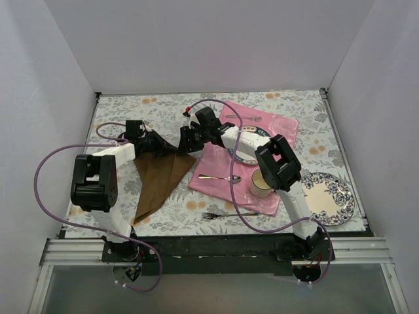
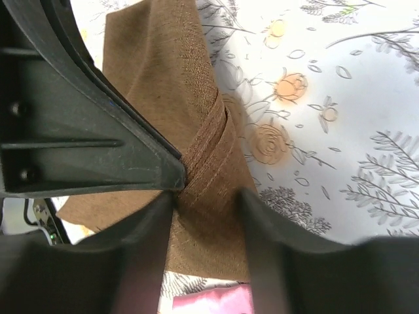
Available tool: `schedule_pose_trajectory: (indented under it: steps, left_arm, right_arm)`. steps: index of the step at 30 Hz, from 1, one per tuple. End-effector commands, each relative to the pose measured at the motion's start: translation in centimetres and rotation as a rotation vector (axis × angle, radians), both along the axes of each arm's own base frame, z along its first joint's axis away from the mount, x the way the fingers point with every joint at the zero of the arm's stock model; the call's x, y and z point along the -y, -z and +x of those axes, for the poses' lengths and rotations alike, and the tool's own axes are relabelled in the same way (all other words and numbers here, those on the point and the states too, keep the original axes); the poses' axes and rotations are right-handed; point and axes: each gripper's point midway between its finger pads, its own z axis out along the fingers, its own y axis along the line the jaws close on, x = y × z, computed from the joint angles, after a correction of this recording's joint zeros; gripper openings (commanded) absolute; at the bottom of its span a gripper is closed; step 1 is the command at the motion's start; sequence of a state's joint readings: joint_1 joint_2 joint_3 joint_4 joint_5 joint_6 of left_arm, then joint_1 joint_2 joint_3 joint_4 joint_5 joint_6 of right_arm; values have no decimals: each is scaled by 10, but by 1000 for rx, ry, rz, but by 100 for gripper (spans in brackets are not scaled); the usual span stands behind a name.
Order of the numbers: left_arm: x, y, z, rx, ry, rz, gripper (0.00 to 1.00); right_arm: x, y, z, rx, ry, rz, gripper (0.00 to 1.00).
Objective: Fold the napkin, place the utensils inside, and roll it up
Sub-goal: Flatten the napkin out
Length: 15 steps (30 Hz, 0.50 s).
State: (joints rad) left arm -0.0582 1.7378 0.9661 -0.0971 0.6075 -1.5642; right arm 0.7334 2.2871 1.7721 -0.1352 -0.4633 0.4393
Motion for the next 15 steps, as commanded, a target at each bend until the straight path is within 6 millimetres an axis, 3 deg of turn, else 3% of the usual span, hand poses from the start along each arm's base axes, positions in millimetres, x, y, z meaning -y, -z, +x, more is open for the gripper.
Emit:
schedule_pose_trajectory:
  steps: [1,2,7,10,13,15]
  left_arm:
    - [-1,-32,-3,66,3,3,0]
    - [-3,-34,-3,76,0,26,0]
    - [-14,-40,3,76,-48,86,0]
    - [-22,-42,6,66,-84,119,0]
    - [-35,-53,7,70,-140,158,0]
    - [-54,-61,9,81,-214,231,0]
  right_arm:
    - [-11,-19,-2,18,-14,68,44]
    - [-8,-18,-4,21,-17,61,37]
    - [1,-36,-1,84,8,36,28]
    - [8,-42,3,127,25,7,14]
    - [15,-50,11,168,39,-15,13]
    - [19,-53,16,182,53,-26,12]
